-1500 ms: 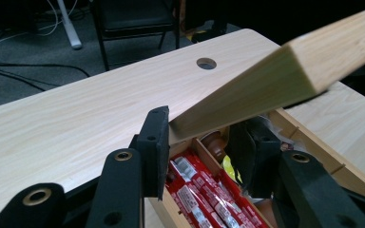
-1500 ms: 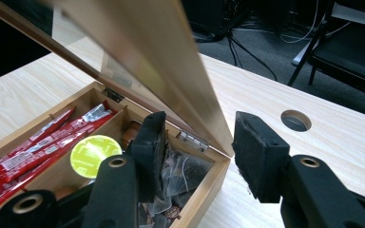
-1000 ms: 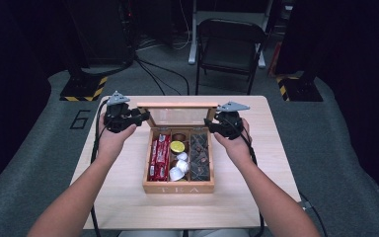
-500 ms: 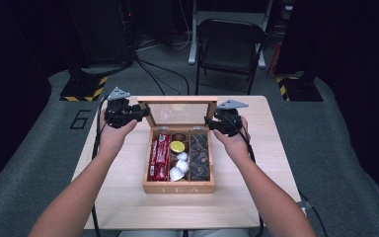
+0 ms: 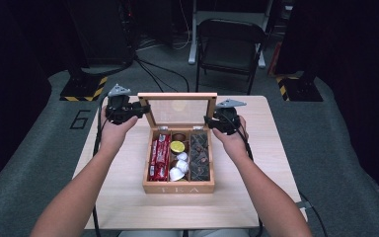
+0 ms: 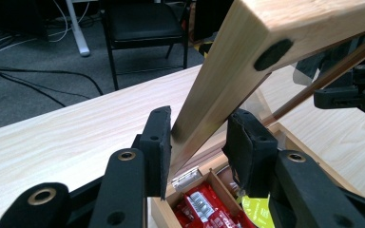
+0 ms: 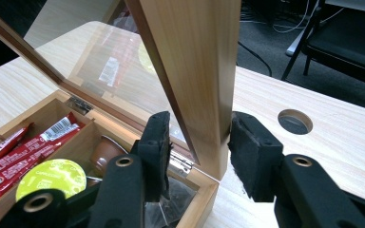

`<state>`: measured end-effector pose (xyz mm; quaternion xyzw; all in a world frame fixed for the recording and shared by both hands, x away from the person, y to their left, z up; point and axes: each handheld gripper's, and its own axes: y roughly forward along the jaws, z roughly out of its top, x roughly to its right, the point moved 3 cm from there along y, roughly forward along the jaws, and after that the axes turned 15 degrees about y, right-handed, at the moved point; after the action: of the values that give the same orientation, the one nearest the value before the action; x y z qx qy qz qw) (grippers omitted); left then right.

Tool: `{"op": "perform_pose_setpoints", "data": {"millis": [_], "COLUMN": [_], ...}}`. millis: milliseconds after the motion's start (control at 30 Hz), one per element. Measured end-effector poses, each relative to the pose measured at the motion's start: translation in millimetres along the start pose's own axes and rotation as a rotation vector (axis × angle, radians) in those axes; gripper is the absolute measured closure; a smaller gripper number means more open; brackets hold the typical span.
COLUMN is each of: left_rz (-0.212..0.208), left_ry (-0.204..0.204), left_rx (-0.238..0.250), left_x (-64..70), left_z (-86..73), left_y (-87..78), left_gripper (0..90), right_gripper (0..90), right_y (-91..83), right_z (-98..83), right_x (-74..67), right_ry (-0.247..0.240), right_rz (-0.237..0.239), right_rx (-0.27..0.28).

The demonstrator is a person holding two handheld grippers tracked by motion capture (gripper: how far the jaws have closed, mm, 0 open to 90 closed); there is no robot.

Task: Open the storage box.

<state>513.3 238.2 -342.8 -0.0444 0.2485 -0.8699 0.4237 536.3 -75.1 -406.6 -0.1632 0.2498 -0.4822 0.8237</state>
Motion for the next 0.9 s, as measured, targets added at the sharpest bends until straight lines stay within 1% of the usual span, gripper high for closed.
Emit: {"op": "perform_pose_setpoints", "data": {"millis": [67,133,300,400,500,600,667,733,867,900], "left_rz": [0.001,0.0,-0.003,0.0,0.0,0.001,0.002,0.002,0.005,0.003], "left_ry": [-0.003,-0.005,-0.007,-0.009,-0.009,-0.004,-0.007,-0.01,-0.006,-0.004], "left_rx": [0.002,0.002,-0.003,-0.004,-0.002,-0.002,0.0,0.003,-0.002,-0.005], "left_x": [-0.6,-1.1,-2.2,-2.7,-3.2,-4.2,-4.4,-5.0,-5.5,-5.8], "left_z": [0.2,0.6,1.8,2.4,2.7,3.3,3.3,3.6,4.6,4.8], "left_y": [0.6,1.1,1.8,2.4,3.1,3.9,4.3,5.0,5.6,5.6], "left_gripper": [61.3,61.3,61.3,61.3,61.4,61.4,61.4,61.5,61.6,61.6], "right_gripper": [59.6,60.0,61.6,62.0,62.4,62.6,62.6,62.6,61.8,61.5], "right_y": [1.2,1.9,4.8,5.9,6.1,6.6,6.7,6.8,7.8,8.3], "right_z": [0.2,0.0,-0.2,-0.2,0.2,0.5,0.6,0.8,1.8,1.7], "right_x": [1.1,1.9,3.5,4.4,4.8,4.7,4.7,4.8,5.5,5.4], "right_ry": [-0.005,0.002,0.002,0.017,0.014,0.006,0.007,0.017,0.009,0.015], "right_rz": [0.002,0.001,-0.002,0.004,0.005,-0.001,-0.002,-0.004,-0.002,0.001], "right_rx": [0.002,-0.002,-0.003,-0.005,-0.006,-0.003,-0.003,-0.004,0.001,0.001]}}
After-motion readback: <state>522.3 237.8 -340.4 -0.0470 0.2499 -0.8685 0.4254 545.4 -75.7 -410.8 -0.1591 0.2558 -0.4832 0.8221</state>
